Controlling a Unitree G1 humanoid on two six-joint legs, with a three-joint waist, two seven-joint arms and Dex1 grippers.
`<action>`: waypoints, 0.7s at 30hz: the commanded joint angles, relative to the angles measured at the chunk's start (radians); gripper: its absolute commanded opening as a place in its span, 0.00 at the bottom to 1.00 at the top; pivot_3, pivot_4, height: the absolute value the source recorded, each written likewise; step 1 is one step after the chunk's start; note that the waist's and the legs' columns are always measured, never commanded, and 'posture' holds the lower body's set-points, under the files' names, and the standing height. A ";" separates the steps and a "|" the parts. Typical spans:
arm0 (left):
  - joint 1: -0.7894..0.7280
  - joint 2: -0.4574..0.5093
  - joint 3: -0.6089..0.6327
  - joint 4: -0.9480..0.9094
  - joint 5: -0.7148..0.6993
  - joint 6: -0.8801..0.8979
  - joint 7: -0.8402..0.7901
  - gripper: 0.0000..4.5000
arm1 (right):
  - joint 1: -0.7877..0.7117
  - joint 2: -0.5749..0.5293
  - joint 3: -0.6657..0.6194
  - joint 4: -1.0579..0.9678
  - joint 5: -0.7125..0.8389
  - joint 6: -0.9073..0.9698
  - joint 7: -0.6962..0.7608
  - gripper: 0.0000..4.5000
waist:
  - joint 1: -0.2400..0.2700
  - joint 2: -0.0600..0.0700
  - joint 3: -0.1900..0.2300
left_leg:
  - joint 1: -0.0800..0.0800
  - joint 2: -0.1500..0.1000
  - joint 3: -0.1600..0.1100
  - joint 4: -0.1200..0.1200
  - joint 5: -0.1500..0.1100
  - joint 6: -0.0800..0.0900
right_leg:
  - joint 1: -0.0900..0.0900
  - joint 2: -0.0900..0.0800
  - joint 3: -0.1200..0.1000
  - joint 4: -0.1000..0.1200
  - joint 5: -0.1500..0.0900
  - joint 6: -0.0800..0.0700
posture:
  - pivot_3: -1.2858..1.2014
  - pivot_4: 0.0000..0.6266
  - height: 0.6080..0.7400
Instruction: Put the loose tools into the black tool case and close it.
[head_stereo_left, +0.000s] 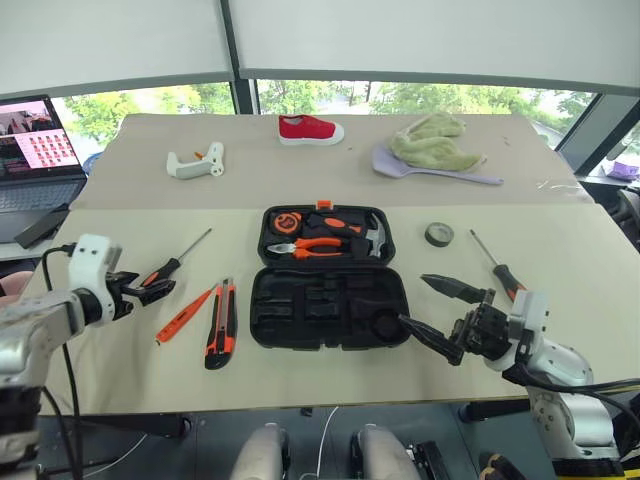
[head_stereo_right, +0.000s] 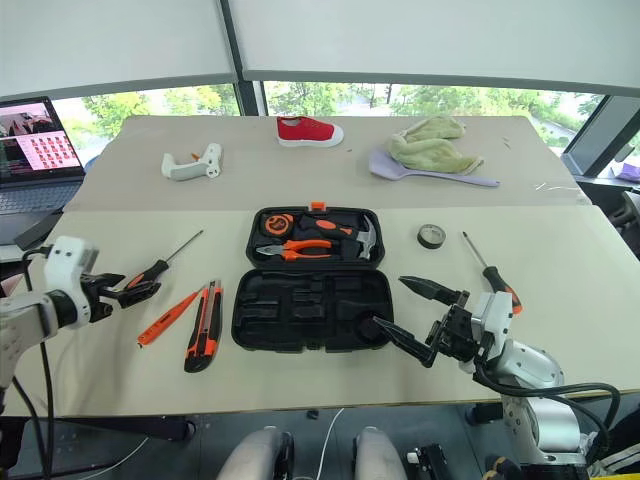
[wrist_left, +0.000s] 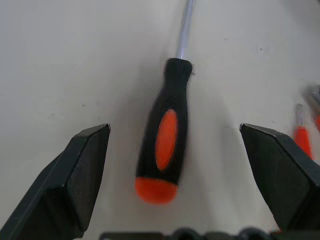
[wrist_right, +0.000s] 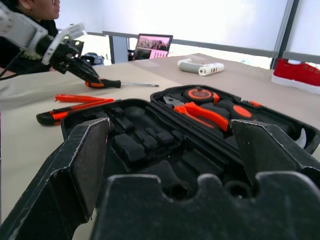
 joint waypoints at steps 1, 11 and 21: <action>-0.075 -0.018 -0.051 0.109 0.075 -0.112 -0.076 0.84 | 0.030 0.008 -0.021 -0.028 -0.006 -0.038 0.000 1.00 | -0.001 0.000 0.000 | 0.000 0.000 0.000 0.000 0.000 0.000 | 0.000 -0.001 0.001 0.001 0.000 0.000 | 0.52 0.24 1.00; -0.120 -0.021 -0.038 0.216 0.134 -0.379 -0.272 0.19 | 0.104 0.003 -0.019 -0.070 -0.022 -0.049 -0.006 1.00 | 0.001 0.000 0.000 | 0.000 -0.001 0.000 0.000 0.000 0.000 | 0.000 -0.002 0.001 0.002 -0.001 0.001 | 0.52 0.24 1.00; -0.232 -0.070 -0.152 -0.144 0.012 -0.446 -0.669 0.19 | 0.037 -0.167 -0.158 -0.006 0.033 0.026 0.049 1.00 | 0.019 -0.001 0.001 | -0.002 -0.002 0.000 0.004 0.000 0.001 | 0.001 -0.004 -0.001 0.001 -0.001 0.002 | 0.52 0.24 1.00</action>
